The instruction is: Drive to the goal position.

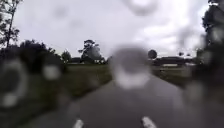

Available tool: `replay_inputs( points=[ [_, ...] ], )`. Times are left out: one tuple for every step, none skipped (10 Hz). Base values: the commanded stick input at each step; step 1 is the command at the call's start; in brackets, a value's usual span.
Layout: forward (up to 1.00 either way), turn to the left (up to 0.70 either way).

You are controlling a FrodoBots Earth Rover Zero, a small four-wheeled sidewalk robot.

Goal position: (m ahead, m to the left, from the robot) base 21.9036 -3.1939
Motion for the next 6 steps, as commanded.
replay_inputs(
  points=[
    [0.85, -0.02],
    [0.85, -0.11],
    [0.85, -0.34],
    [0.85, -0.34],
    [0.85, -0.34],
    [0.85, -0.34]
  ],
)
